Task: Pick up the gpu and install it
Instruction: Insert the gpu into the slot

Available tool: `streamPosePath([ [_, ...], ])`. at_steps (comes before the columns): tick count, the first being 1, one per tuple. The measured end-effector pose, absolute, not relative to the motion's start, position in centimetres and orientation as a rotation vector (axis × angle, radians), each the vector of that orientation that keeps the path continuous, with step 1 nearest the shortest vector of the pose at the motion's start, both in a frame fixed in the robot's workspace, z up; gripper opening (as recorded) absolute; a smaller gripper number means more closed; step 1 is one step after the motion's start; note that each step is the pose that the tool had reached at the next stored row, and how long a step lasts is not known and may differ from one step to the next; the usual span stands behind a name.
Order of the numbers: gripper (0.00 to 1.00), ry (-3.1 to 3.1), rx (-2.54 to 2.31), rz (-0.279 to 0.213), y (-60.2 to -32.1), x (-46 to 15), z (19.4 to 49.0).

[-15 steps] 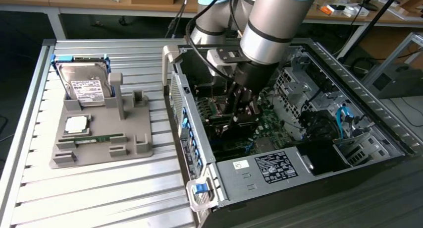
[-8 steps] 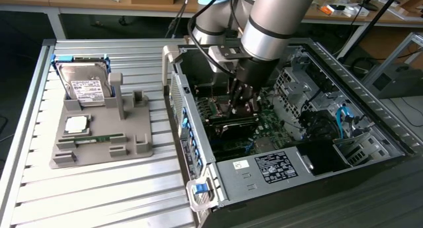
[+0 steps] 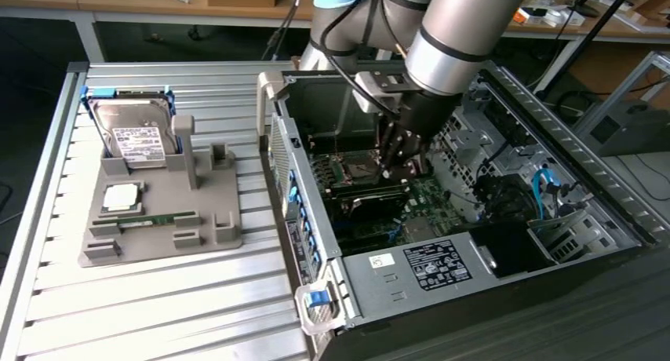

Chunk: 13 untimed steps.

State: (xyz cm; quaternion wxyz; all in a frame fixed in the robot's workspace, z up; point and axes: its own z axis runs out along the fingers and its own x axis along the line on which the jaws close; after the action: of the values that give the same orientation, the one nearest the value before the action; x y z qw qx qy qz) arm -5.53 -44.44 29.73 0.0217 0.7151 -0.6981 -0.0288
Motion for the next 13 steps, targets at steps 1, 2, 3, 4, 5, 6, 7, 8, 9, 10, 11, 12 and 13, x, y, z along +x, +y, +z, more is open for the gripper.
streamPosePath([
  [1, 0.11, -2.158, 2.214, -0.097, -44.4, -4.8, 29.7],
  [2, 0.11, -2.154, 2.211, -0.105, -44.4, -4.0, 29.7],
  [3, 0.11, -2.150, 2.209, -0.110, -44.4, -3.5, 29.7],
  [4, 0.11, -2.148, 2.208, -0.114, -44.4, -3.0, 29.7],
  [5, 0.11, -2.146, 2.207, -0.117, -44.4, -2.6, 29.7],
  [6, 0.11, -2.143, 2.206, -0.121, -44.4, -2.2, 29.7],
  [7, 0.11, -2.140, 2.204, -0.125, -44.4, -1.7, 29.7],
  [8, 0.11, -2.138, 2.203, -0.127, -44.4, -1.4, 29.7],
  [9, 0.11, -2.135, 2.202, -0.132, -44.4, -0.7, 29.7],
  [10, 0.11, -2.133, 2.201, -0.134, -44.4, -0.4, 29.7],
  [11, 0.11, -2.133, 2.201, -0.135, -44.4, -0.3, 29.7],
  [12, 0.11, -2.132, 2.201, -0.136, -44.4, -0.2, 29.7],
  [13, 0.11, -2.133, 2.201, -0.136, -44.4, -0.2, 29.7],
])
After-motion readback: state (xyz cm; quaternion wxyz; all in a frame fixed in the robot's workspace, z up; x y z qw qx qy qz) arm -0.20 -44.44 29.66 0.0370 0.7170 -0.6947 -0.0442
